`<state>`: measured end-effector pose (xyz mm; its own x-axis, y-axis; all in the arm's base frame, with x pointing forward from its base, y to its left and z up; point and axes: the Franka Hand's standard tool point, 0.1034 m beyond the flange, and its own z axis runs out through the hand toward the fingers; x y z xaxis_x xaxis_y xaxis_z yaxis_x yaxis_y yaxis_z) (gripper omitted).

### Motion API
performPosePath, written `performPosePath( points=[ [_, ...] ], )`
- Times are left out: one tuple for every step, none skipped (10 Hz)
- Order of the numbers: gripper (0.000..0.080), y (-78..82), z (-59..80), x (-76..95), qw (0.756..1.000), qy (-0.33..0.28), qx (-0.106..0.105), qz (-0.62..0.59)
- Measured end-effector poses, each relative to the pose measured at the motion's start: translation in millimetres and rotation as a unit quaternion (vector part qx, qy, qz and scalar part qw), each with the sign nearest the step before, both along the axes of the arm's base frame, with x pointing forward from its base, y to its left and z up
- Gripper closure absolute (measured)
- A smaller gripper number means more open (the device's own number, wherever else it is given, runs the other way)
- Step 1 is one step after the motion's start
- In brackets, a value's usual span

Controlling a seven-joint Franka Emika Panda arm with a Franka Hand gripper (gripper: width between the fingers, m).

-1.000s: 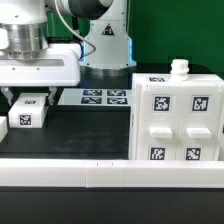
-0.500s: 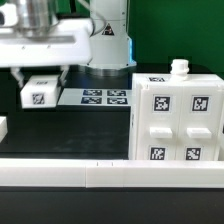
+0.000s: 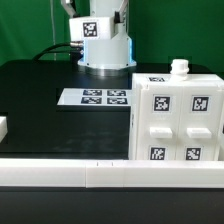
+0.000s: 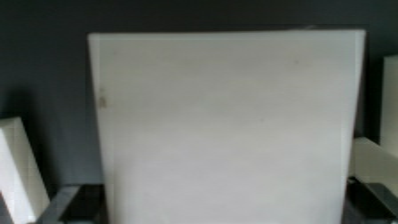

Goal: Assemble cabinet

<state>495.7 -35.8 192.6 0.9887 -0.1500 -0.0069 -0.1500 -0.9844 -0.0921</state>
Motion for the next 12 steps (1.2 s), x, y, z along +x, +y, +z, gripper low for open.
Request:
performPosePath(
  points=[
    [0.0238,-2.8,-4.0,-4.1,1.000,0.002,0.000,0.000],
    [0.0238,-2.4,-5.0,-5.0,1.000,0.003,0.000,-0.001],
    [0.0238,-2.4,-5.2,-5.0,1.000,0.003,0.000,-0.001],
    [0.0238,-2.4,-5.1,-5.2,1.000,0.004,-0.001,-0.001],
    [0.0238,-0.2,-2.0,-4.1,1.000,0.007,-0.007,0.005],
    [0.0238,17.0,9.2,9.5,1.000,0.012,-0.003,-0.001],
    [0.0238,32.2,17.7,32.5,1.000,0.008,0.002,0.012],
    [0.0238,44.0,16.6,55.0,1.000,0.001,0.006,0.026],
    [0.0238,53.9,15.0,65.4,1.000,0.003,0.007,0.028],
    [0.0238,69.6,11.5,81.2,0.999,0.004,0.008,0.032],
    [0.0238,90.1,2.3,104.3,1.000,0.002,0.008,0.030],
    [0.0238,95.6,-5.3,106.6,0.999,0.002,0.008,0.034]
  ],
)
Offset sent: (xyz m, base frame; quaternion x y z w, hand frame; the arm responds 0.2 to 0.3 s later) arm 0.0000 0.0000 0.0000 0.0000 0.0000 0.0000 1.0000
